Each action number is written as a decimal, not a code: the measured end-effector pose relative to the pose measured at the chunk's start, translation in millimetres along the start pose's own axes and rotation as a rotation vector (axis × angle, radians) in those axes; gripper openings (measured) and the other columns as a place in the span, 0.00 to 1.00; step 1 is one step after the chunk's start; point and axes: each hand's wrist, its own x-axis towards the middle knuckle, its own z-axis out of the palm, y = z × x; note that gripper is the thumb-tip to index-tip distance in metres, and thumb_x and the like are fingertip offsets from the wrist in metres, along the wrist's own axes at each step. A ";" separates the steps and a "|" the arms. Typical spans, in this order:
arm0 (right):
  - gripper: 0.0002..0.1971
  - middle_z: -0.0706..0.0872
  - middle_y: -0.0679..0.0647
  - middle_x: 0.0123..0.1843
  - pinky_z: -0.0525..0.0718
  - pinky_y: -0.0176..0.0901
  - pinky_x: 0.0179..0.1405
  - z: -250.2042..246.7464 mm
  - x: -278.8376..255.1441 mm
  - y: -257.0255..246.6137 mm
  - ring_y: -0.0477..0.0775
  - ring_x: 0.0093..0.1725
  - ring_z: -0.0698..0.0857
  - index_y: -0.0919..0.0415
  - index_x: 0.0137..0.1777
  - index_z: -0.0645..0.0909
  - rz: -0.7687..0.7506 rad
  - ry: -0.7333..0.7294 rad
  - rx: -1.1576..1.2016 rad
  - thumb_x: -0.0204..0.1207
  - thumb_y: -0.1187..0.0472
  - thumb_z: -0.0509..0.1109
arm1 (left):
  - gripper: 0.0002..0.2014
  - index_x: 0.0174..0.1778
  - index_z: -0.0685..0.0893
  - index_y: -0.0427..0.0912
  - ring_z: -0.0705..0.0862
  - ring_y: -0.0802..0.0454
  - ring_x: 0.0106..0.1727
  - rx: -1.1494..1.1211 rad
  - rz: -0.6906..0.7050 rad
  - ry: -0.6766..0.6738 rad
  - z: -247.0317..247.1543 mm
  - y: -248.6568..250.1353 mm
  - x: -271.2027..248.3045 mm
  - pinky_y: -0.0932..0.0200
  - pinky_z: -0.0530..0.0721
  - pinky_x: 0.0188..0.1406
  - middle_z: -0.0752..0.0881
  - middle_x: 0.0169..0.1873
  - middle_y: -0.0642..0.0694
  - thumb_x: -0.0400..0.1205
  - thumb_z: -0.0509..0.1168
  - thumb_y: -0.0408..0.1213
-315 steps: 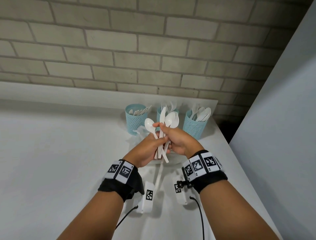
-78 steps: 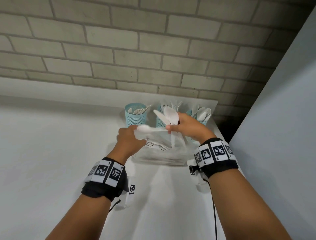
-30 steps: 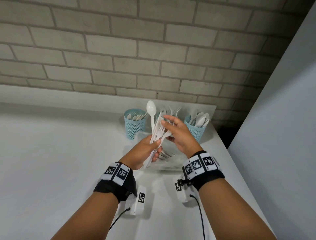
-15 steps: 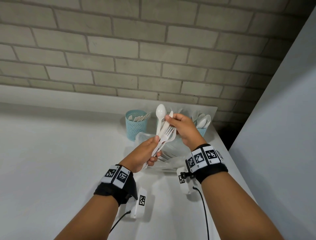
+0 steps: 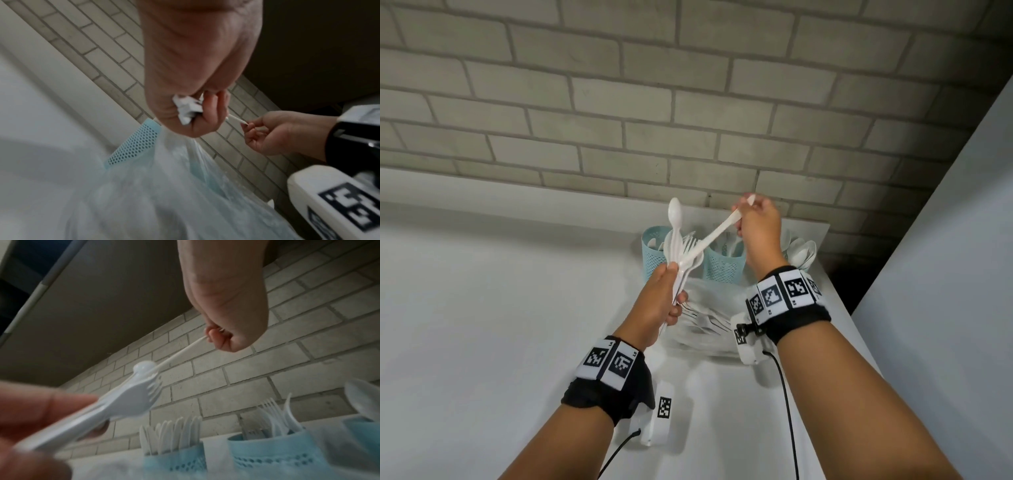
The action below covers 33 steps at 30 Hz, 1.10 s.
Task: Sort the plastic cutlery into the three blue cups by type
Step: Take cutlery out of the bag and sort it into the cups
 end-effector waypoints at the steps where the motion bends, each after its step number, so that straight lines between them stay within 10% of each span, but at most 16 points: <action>1: 0.06 0.84 0.51 0.43 0.79 0.34 0.33 4.4 8.0 -0.7 0.47 0.36 0.80 0.59 0.56 0.76 -0.017 0.090 0.062 0.82 0.64 0.63 | 0.11 0.49 0.74 0.54 0.62 0.59 0.20 -0.007 0.013 0.035 -3.8 1.0 0.7 0.68 0.60 0.18 0.71 0.27 0.49 0.88 0.47 0.49; 7: 0.03 0.85 0.56 0.44 0.86 0.52 0.44 37.2 28.6 8.5 0.55 0.41 0.84 0.58 0.51 0.72 -0.212 0.232 0.082 0.85 0.62 0.57 | 0.13 0.58 0.74 0.47 0.68 0.56 0.24 0.031 0.045 0.143 -21.7 1.2 3.5 0.66 0.66 0.21 0.76 0.33 0.47 0.88 0.47 0.46; 12: 0.12 0.86 0.59 0.47 0.79 0.45 0.43 58.6 26.2 41.0 0.61 0.47 0.84 0.62 0.54 0.82 -0.359 -0.095 -0.442 0.84 0.60 0.57 | 0.12 0.59 0.75 0.46 0.71 0.56 0.25 -0.022 0.023 0.124 -29.5 -2.7 1.4 0.65 0.68 0.23 0.81 0.36 0.46 0.88 0.49 0.45; 17: 0.16 0.77 0.65 0.65 0.70 0.49 0.62 60.9 20.0 59.8 0.66 0.67 0.70 0.54 0.64 0.83 -0.298 -0.370 -0.969 0.84 0.55 0.57 | 0.11 0.56 0.77 0.49 0.72 0.56 0.27 -0.036 0.027 0.096 -30.7 0.2 -2.9 0.64 0.68 0.26 0.83 0.38 0.46 0.88 0.51 0.45; 20: 0.20 0.72 0.61 0.70 0.69 0.50 0.71 57.1 6.4 42.1 0.60 0.70 0.69 0.55 0.70 0.76 -0.345 -0.275 -0.710 0.83 0.49 0.58 | 0.09 0.54 0.78 0.52 0.72 0.55 0.28 -0.016 0.036 0.110 -28.2 3.1 -4.1 0.64 0.69 0.26 0.83 0.38 0.46 0.88 0.52 0.45; 25: 0.27 0.75 0.46 0.53 0.78 0.46 0.58 49.1 -20.4 15.7 0.51 0.58 0.76 0.48 0.73 0.67 -0.376 -0.399 -0.561 0.77 0.39 0.61 | 0.12 0.62 0.79 0.49 0.71 0.56 0.27 -0.021 0.043 0.088 -16.3 7.0 -2.2 0.67 0.68 0.22 0.83 0.36 0.46 0.86 0.56 0.44; 29: 0.14 0.79 0.55 0.48 0.75 0.42 0.41 35.8 -16.6 11.5 0.55 0.45 0.79 0.57 0.66 0.72 -0.283 -0.479 -0.607 0.84 0.54 0.56 | 0.10 0.60 0.79 0.50 0.71 0.56 0.26 -0.026 0.037 0.037 -6.7 11.3 -4.1 0.67 0.68 0.21 0.83 0.36 0.46 0.87 0.55 0.43; 33: 0.06 0.83 0.52 0.46 0.77 0.47 0.51 12.6 -11.1 12.8 0.51 0.46 0.81 0.54 0.49 0.76 -0.079 -0.539 -0.343 0.84 0.63 0.58 | 0.11 0.57 0.78 0.50 0.70 0.58 0.23 -0.024 0.008 -0.059 -2.8 12.3 -8.1 0.68 0.67 0.20 0.82 0.35 0.45 0.88 0.51 0.46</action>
